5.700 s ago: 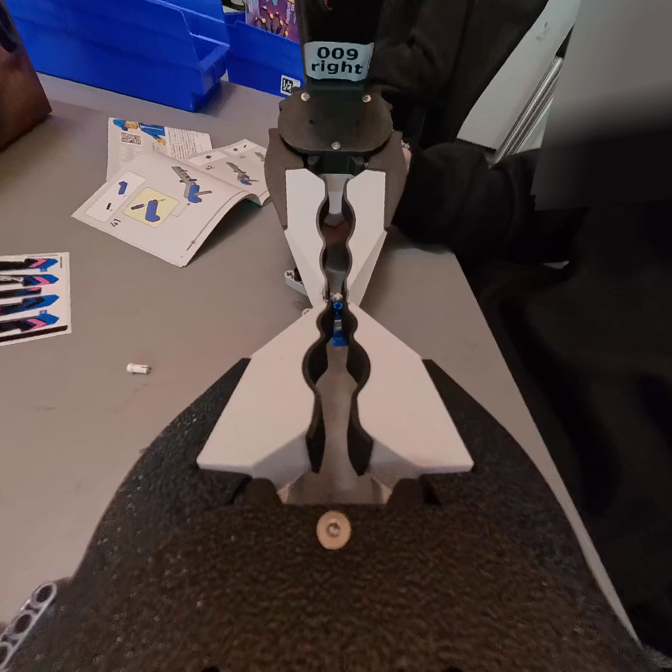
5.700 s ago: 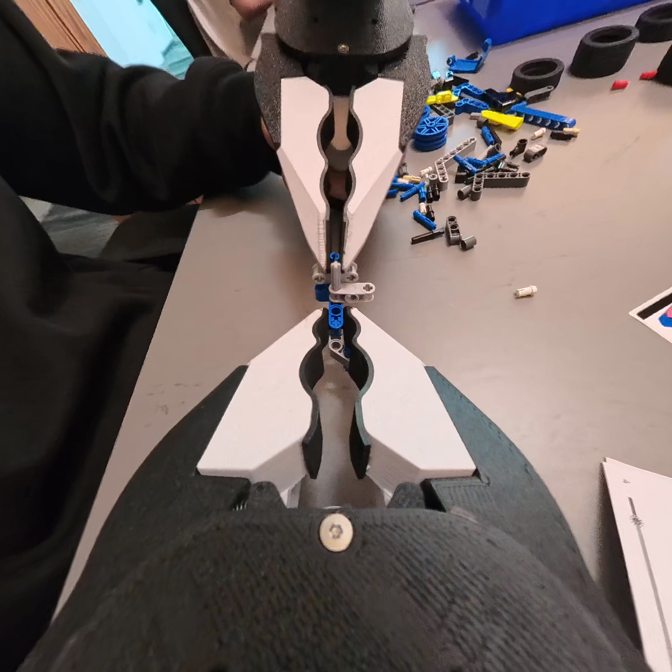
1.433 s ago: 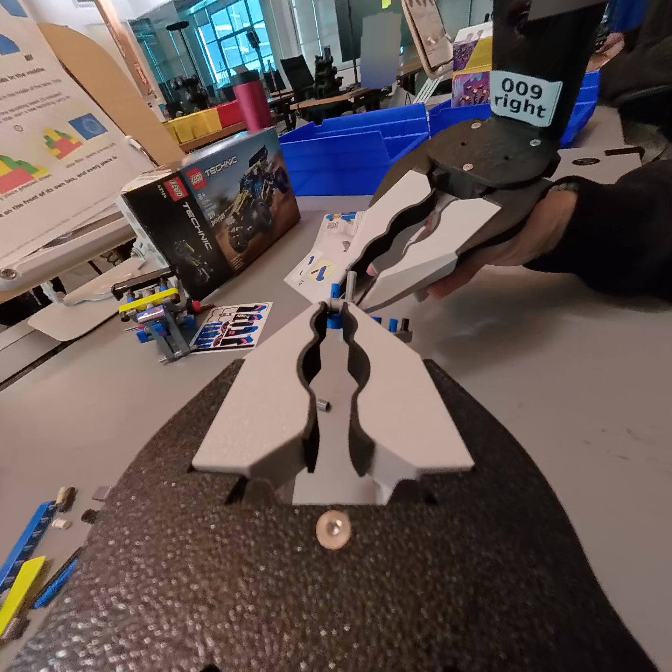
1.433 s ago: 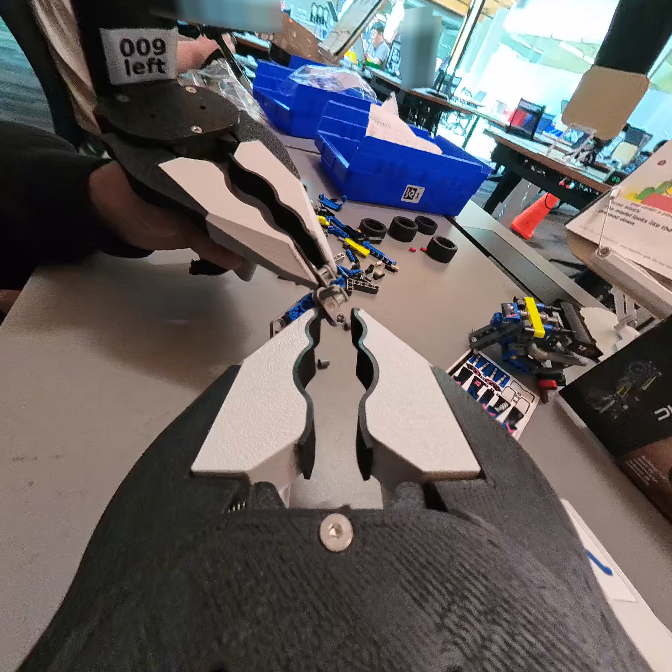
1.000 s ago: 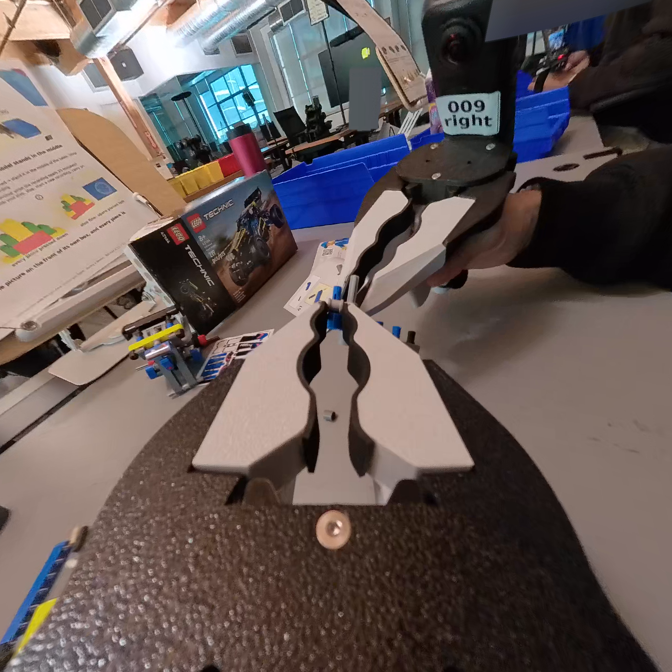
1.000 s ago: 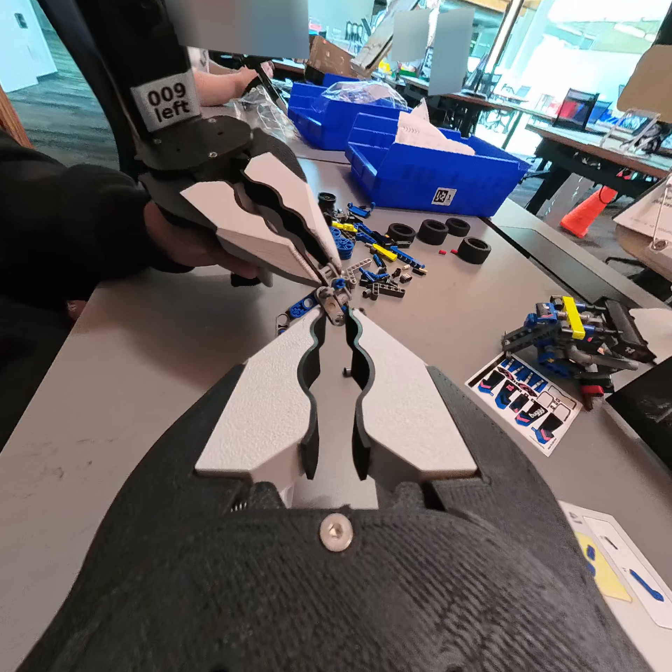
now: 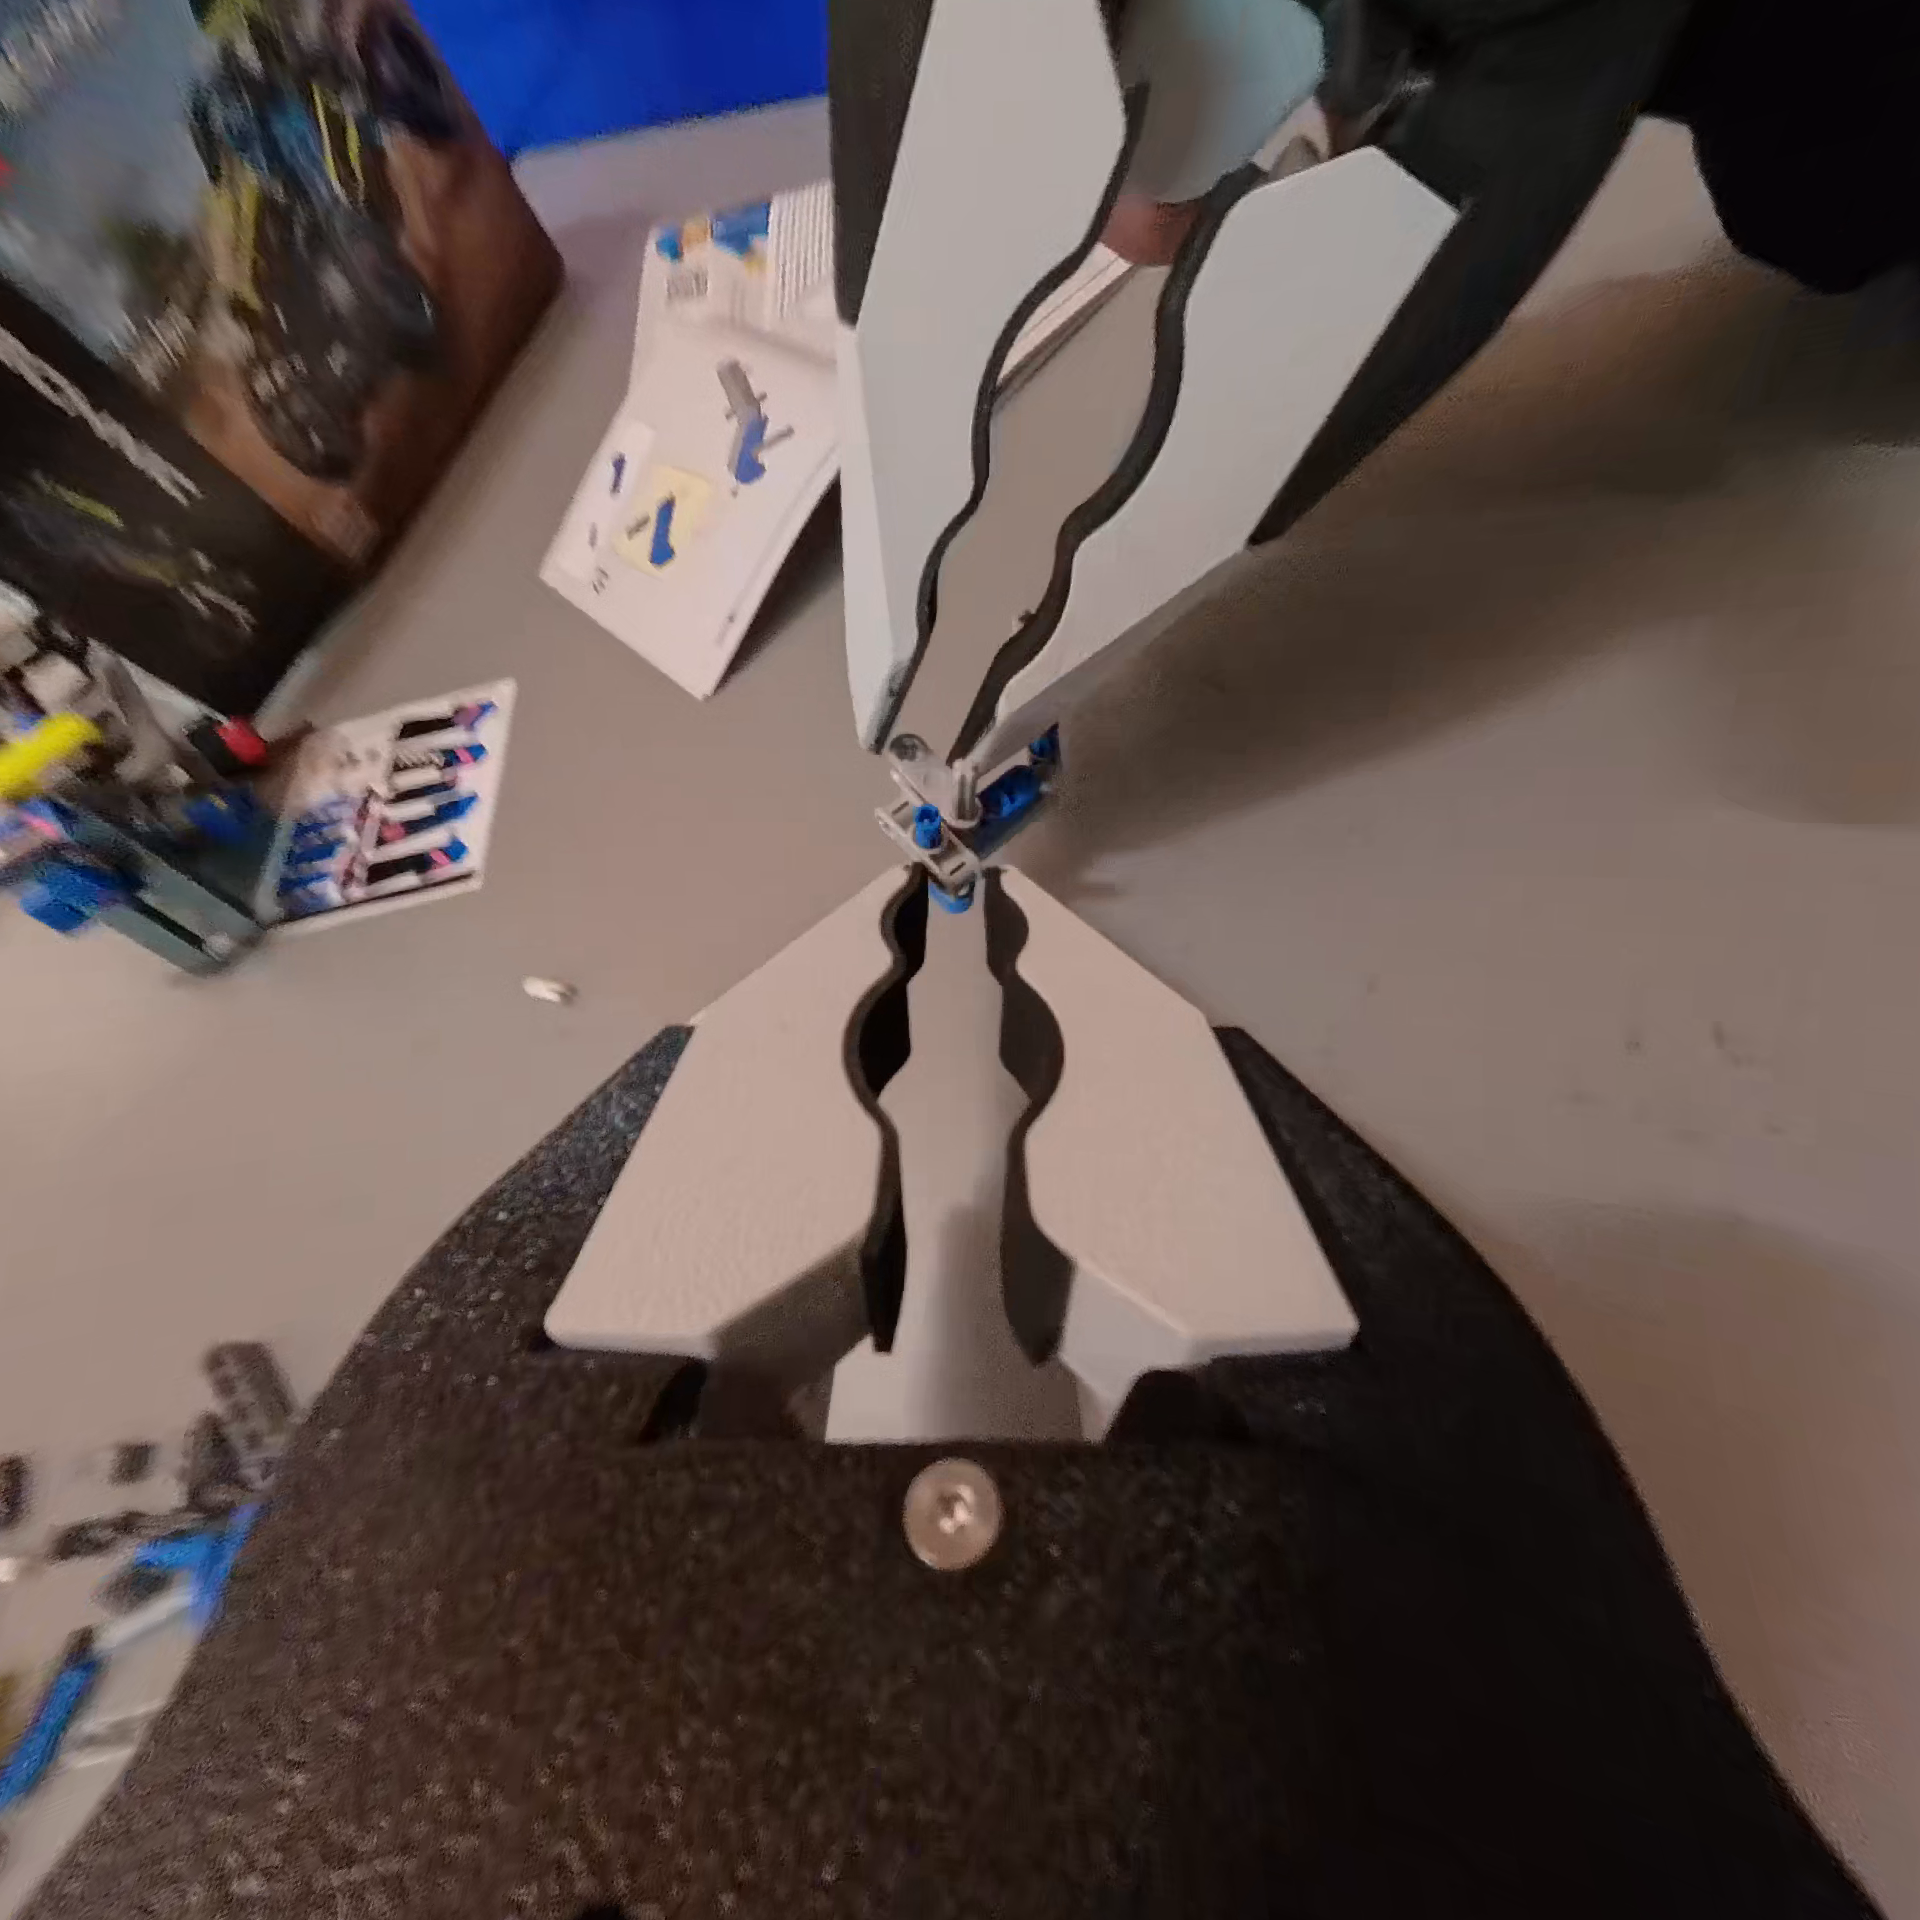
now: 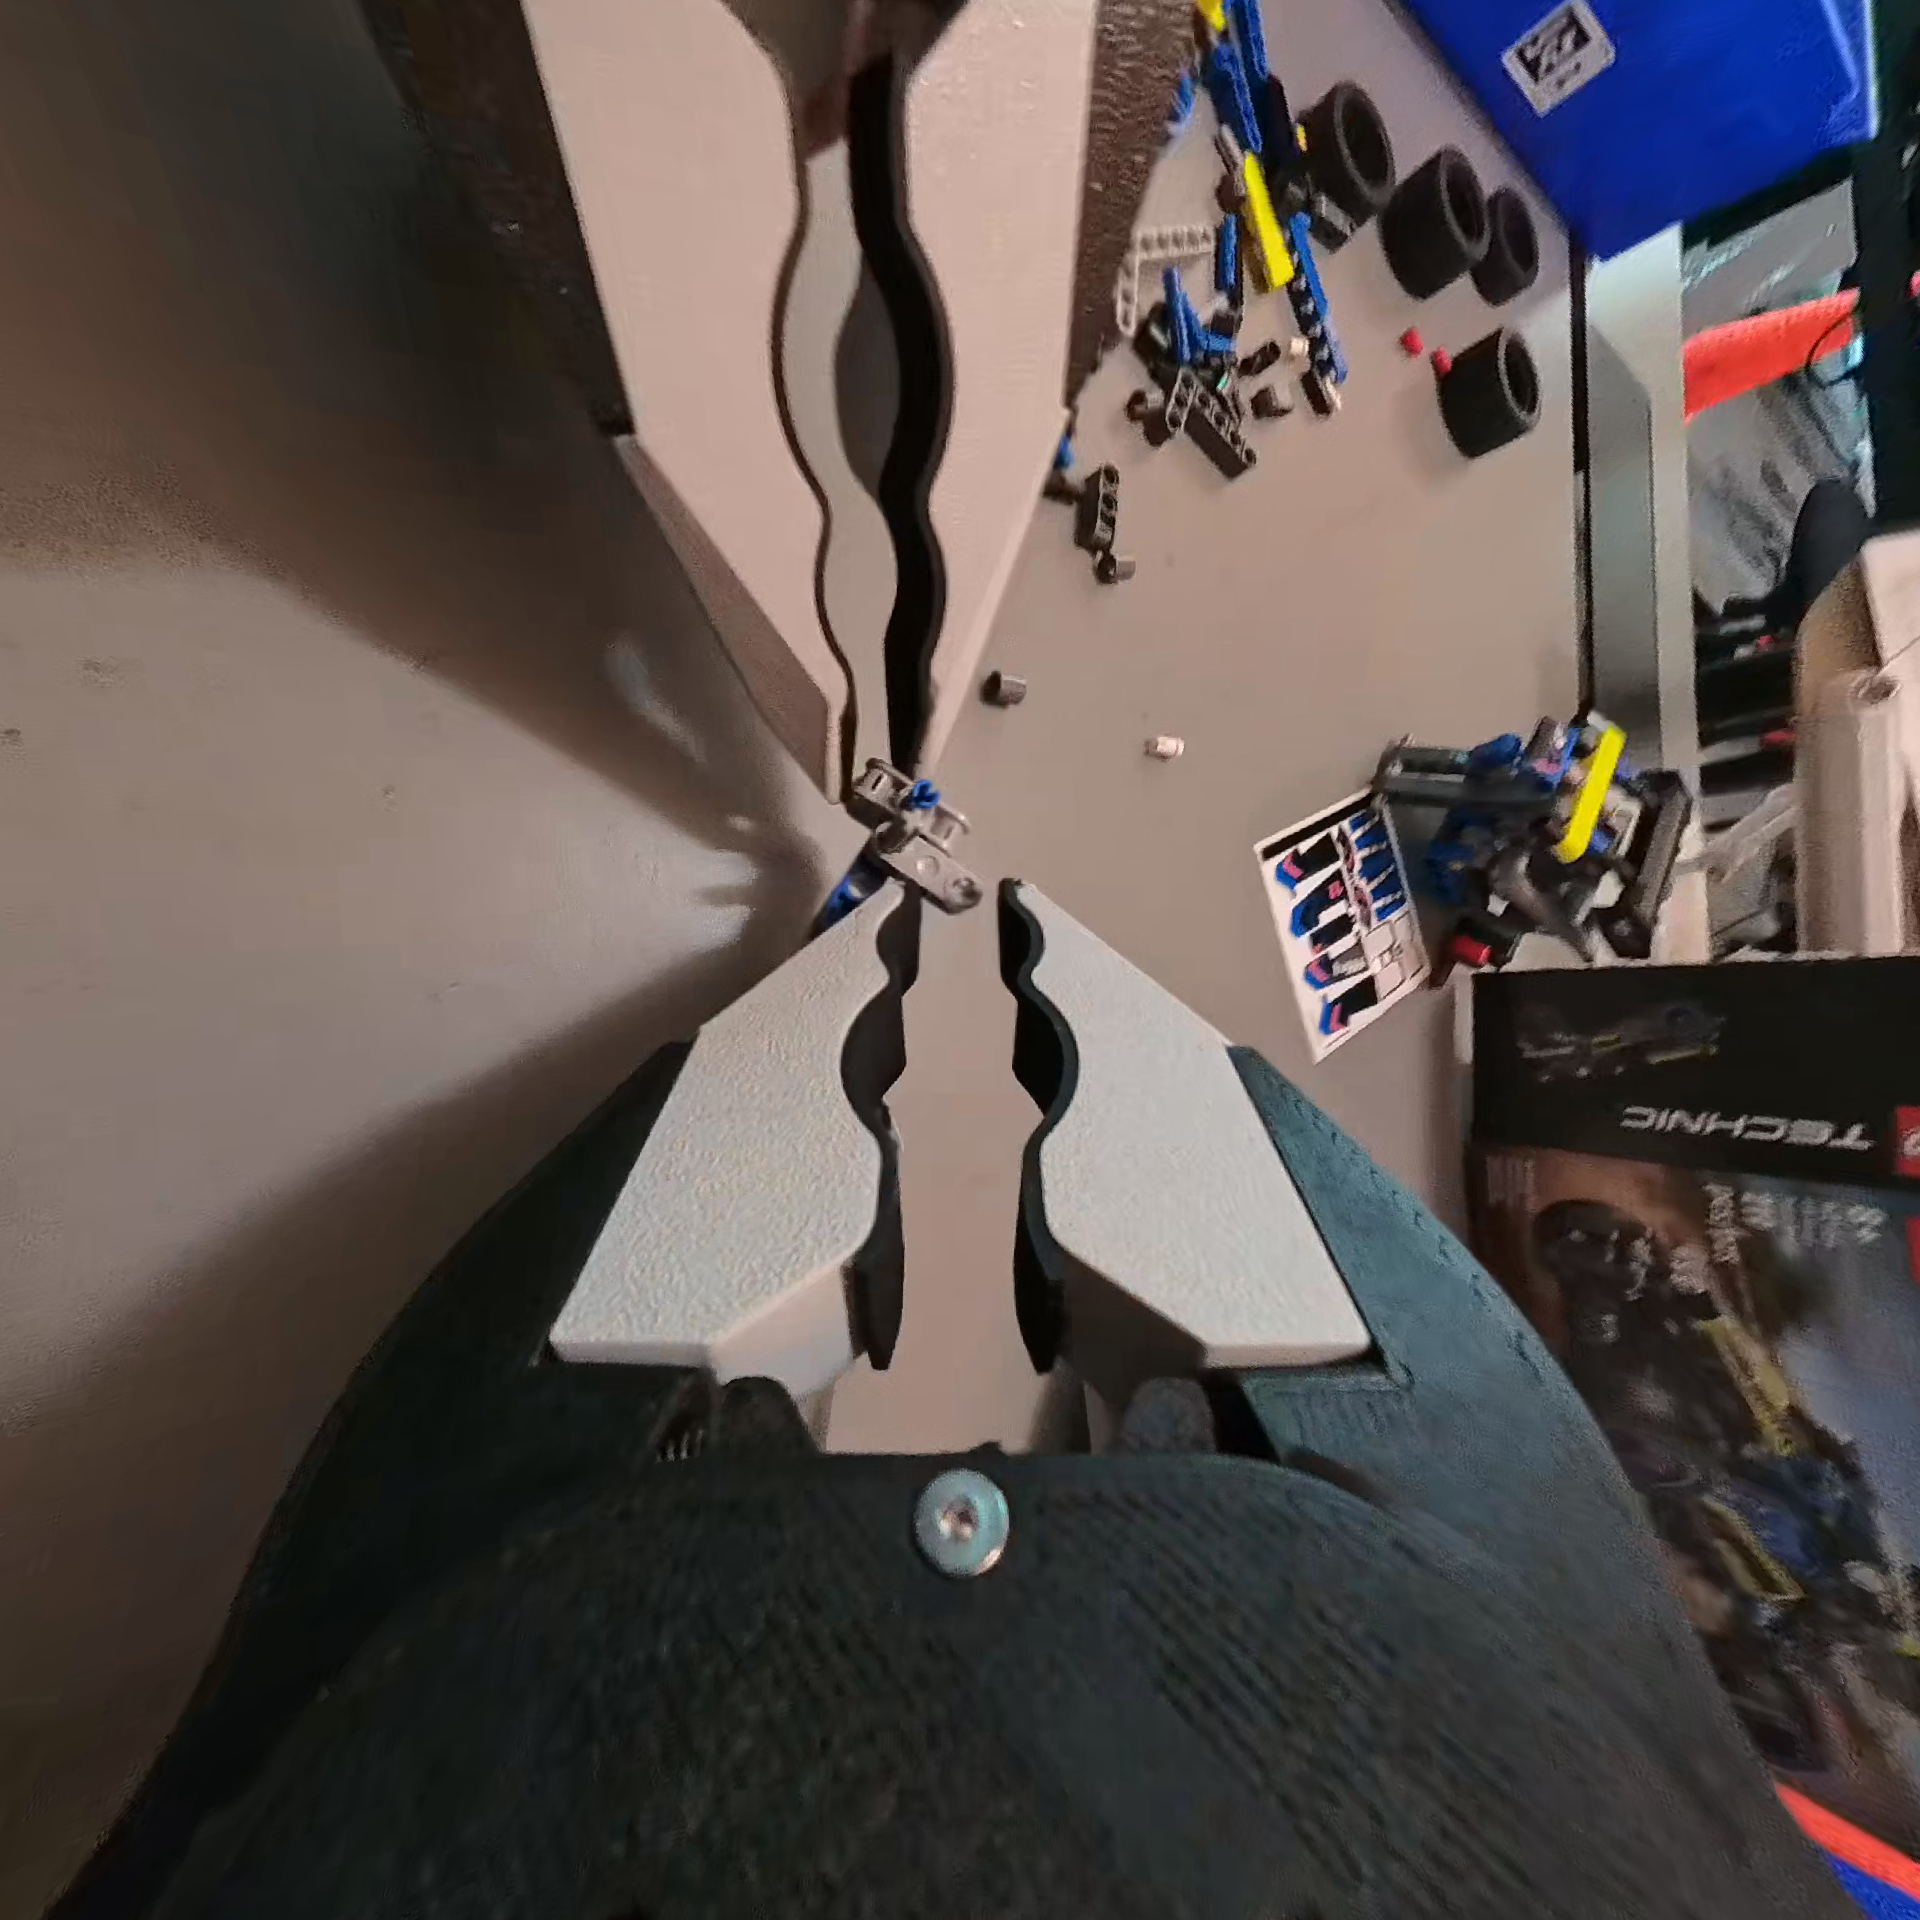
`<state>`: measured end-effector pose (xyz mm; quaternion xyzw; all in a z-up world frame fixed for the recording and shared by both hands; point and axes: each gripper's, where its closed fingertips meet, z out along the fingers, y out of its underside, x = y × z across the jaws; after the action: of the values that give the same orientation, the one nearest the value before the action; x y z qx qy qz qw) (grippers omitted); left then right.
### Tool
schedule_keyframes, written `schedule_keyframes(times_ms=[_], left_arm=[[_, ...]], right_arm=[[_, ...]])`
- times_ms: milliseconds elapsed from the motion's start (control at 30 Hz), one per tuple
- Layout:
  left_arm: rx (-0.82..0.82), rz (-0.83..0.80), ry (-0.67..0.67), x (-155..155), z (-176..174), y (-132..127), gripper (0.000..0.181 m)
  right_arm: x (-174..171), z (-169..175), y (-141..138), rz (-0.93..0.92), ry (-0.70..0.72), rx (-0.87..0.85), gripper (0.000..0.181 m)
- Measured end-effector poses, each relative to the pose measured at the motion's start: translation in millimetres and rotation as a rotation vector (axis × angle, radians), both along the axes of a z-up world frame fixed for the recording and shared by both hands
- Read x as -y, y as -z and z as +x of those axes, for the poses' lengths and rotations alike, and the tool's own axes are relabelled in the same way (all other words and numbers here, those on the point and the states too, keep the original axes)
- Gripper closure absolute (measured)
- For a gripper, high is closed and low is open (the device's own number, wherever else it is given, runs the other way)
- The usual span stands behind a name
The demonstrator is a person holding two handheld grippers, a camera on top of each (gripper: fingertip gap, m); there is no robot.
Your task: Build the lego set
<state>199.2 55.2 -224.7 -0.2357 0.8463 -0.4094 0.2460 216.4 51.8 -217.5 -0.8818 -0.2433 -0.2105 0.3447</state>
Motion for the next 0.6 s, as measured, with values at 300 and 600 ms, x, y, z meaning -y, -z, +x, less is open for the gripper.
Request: schedule_keyframes(times_ms=[300, 600], left_arm=[[-0.182, -0.097, -0.043, 34, -4, 12, 0.174], [-0.218, -0.112, 0.065, 59, -8, 8, 0.156]], right_arm=[[88, 24, -15, 0.164, 0.258, -0.217, 0.153], [241, 86, 10, 0.153, 0.599, -0.284, 0.146]])
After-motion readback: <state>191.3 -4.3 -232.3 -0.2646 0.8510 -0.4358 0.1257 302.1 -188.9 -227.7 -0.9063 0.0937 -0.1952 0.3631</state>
